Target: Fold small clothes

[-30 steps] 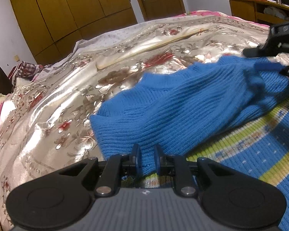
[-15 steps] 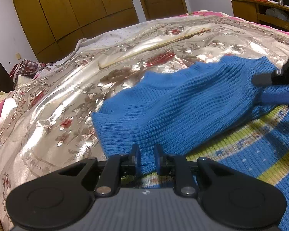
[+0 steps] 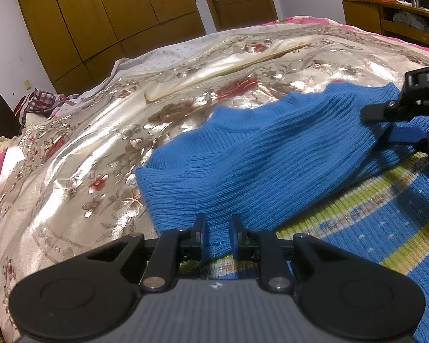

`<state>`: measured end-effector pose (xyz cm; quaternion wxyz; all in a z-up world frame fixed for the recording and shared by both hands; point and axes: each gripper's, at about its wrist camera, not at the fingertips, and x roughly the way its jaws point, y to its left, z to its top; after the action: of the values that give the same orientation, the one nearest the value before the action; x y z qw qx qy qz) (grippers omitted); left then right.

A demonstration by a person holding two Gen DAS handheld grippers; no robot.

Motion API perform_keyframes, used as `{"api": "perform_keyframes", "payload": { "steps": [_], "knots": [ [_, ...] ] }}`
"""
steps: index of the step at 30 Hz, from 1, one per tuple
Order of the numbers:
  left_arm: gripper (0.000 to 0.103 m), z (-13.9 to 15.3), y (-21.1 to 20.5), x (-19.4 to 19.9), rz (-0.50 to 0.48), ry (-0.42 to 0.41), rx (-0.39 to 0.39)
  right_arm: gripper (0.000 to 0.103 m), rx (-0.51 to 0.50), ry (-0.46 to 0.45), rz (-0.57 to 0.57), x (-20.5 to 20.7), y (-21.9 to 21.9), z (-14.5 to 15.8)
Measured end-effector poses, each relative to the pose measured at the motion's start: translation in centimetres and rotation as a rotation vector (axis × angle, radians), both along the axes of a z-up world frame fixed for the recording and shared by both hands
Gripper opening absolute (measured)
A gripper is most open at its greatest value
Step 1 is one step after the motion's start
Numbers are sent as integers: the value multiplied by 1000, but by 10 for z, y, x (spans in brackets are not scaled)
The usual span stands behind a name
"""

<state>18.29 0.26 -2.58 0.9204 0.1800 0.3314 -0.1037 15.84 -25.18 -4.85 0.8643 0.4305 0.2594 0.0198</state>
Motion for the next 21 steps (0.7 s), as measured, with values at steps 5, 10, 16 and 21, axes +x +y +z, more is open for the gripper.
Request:
{"api": "perform_keyframes", "payload": {
  "steps": [5, 10, 16, 21],
  "knots": [
    [25, -1, -1, 0, -1, -3, 4, 34, -44, -100, -79, -7, -8, 15],
    [26, -1, -3, -1, -3, -5, 18, 34, -106, -143, -115, -17, -25, 29],
    [26, 0, -4, -1, -1, -4, 18, 34, 40, -7, -23, -17, -28, 13],
    [26, 0, -3, -1, 0, -6, 18, 34, 143, 21, 48, -11, -15, -1]
  ]
}}
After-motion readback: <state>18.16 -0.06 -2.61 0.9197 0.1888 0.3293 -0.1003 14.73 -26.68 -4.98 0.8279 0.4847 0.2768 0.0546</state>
